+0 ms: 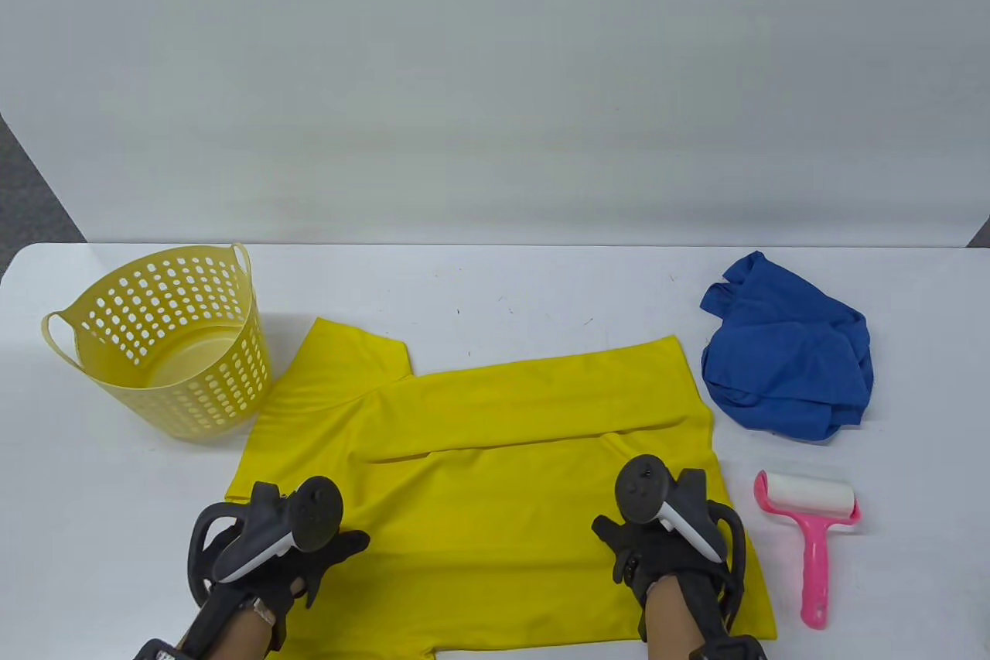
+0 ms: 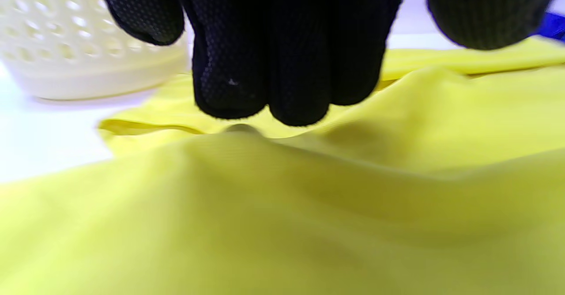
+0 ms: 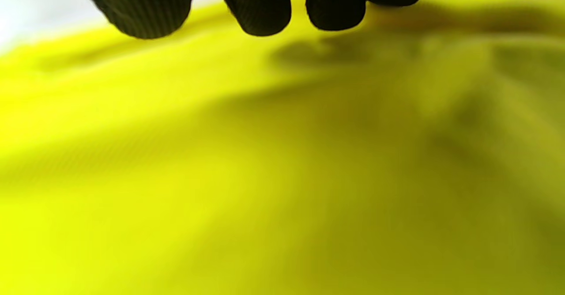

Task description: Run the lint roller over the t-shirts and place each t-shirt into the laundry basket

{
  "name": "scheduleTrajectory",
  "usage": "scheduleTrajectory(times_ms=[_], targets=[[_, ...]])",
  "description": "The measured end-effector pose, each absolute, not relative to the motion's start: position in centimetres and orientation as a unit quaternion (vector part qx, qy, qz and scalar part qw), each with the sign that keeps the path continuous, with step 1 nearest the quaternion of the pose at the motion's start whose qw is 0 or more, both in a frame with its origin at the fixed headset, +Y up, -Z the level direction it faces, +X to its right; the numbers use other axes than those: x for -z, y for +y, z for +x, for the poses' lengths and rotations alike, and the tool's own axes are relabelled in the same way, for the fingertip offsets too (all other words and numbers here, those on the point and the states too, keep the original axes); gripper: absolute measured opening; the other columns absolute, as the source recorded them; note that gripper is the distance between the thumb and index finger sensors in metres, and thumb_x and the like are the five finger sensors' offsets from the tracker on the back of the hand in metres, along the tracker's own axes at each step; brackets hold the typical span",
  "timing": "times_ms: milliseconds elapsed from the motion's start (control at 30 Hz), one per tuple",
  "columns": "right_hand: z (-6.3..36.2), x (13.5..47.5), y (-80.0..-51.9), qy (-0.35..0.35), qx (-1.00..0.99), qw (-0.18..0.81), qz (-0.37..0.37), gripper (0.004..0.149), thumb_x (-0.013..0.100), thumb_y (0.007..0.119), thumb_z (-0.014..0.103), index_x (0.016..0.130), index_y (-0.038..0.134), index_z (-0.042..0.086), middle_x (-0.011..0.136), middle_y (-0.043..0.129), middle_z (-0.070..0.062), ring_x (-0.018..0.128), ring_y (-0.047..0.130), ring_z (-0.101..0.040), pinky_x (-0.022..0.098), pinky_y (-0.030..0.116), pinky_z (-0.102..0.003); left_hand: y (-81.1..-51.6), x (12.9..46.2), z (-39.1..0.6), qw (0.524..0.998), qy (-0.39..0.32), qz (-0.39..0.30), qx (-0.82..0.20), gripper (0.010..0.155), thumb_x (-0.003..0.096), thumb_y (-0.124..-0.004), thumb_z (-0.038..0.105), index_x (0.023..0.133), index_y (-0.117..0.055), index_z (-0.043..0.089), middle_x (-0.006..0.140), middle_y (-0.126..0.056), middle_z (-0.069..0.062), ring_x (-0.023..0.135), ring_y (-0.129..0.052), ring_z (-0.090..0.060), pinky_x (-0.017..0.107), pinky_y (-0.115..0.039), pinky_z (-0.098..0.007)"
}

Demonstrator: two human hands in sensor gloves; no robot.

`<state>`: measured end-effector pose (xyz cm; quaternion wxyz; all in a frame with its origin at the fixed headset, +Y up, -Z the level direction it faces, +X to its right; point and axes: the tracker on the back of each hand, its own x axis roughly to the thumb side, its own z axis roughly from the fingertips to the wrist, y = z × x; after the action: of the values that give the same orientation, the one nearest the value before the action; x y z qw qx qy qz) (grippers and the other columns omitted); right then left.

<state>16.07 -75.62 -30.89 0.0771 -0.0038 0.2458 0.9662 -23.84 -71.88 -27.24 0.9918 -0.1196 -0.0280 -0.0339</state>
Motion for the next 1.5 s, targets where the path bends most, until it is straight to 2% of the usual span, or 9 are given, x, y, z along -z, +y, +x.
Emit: scheduleTrajectory(times_ms=[100,200,267,333,533,600,767,1167,1500], targets=[[14.5,30.5,-74.9,0.232,-0.972,0.021,0.016,0.062,0.045,0.071,0.053,0.088,0.074,0.008,0.095,0.069,-0.034,0.079,0.075,-0.06,0.053,0.061,-0.073,-73.0,27.3,-23.7,0.979,-0.028,-0.192,0.065,0.078,0.035,-0.082,0.072,0.095,-0.088,0.024,0.091,-0.103,-0.009,0.087,-0.098,-0.04,0.068,-0.067,-0.068],[13.4,29.6,-74.4,0.25,-0.967,0.03,0.039,0.065,0.043,0.073,0.056,0.08,0.087,0.005,0.086,0.082,-0.037,0.068,0.088,-0.06,0.045,0.073,-0.071,-73.7,27.2,-22.6,0.971,-0.058,-0.22,0.072,0.091,0.031,-0.085,0.074,0.103,-0.079,0.018,0.101,-0.093,-0.021,0.093,-0.09,-0.051,0.066,-0.069,-0.07],[12.9,29.2,-74.7,0.267,-0.961,0.04,0.066,0.073,0.041,0.073,0.058,0.087,0.08,0.003,0.089,0.077,-0.04,0.072,0.083,-0.064,0.046,0.072,-0.073,-73.9,27.0,-21.8,0.968,-0.078,-0.226,0.075,0.095,0.0295,-0.085,0.075,0.106,-0.075,0.019,0.105,-0.089,-0.025,0.096,-0.087,-0.054,0.065,-0.07,-0.072],[12.4,29.2,-75.6,0.293,-0.95,0.075,0.082,0.082,0.039,0.074,0.061,0.095,0.063,0.003,0.096,0.057,-0.041,0.079,0.063,-0.068,0.047,0.066,-0.078,-74.6,27.0,-21.1,0.964,-0.088,-0.238,0.086,0.101,0.0286,-0.086,0.075,0.11,-0.066,0.019,0.111,-0.075,-0.03,0.1,-0.077,-0.059,0.066,-0.069,-0.073],[11.5,31.0,-77.6,0.306,-0.95,0.011,0.061,0.088,0.041,0.073,0.06,0.097,0.03,0.008,0.099,0.026,-0.039,0.085,0.038,-0.067,0.051,0.056,-0.08,-76.9,29.7,-21.2,0.961,-0.061,-0.242,0.117,0.109,0.03,-0.075,0.078,0.114,-0.034,0.023,0.116,-0.042,-0.026,0.11,-0.055,-0.056,0.072,-0.06,-0.072],[11.7,32.0,-78.0,0.314,-0.948,-0.008,0.046,0.088,0.042,0.07,0.06,0.097,0.021,0.011,0.1,0.02,-0.037,0.086,0.032,-0.065,0.053,0.053,-0.08,-77.0,30.8,-21.8,0.965,-0.048,-0.243,0.087,0.107,0.032,-0.075,0.078,0.114,-0.032,0.025,0.117,-0.039,-0.024,0.111,-0.051,-0.056,0.074,-0.057,-0.072],[12.2,34.7,-78.2,0.306,-0.952,-0.004,0.027,0.087,0.042,0.067,0.061,0.097,0.02,0.012,0.101,0.019,-0.036,0.087,0.032,-0.065,0.055,0.05,-0.08,-77.3,32.8,-21.2,0.961,-0.029,-0.248,0.115,0.106,0.031,-0.067,0.08,0.113,-0.027,0.026,0.117,-0.036,-0.024,0.111,-0.05,-0.055,0.075,-0.056,-0.07],[13.3,39.7,-78.4,0.268,-0.963,-0.008,0.003,0.083,0.041,0.06,0.063,0.098,0.02,0.016,0.103,0.02,-0.033,0.089,0.032,-0.062,0.057,0.048,-0.077,-77.7,38.1,-22.5,0.966,0.03,-0.25,0.052,0.103,0.0333,-0.068,0.078,0.113,-0.024,0.031,0.119,-0.027,-0.017,0.115,-0.039,-0.049,0.078,-0.048,-0.07],[12.5,38.3,-79.2,0.277,-0.958,-0.076,0.004,0.08,0.039,0.043,0.061,0.094,0.009,0.015,0.1,0.016,-0.036,0.088,0.033,-0.064,0.06,0.048,-0.073,-78.3,36.7,-21.6,0.962,0.037,-0.261,0.075,0.101,0.0353,-0.057,0.076,0.112,-0.014,0.026,0.117,-0.02,-0.022,0.114,-0.033,-0.052,0.078,-0.045,-0.071]])
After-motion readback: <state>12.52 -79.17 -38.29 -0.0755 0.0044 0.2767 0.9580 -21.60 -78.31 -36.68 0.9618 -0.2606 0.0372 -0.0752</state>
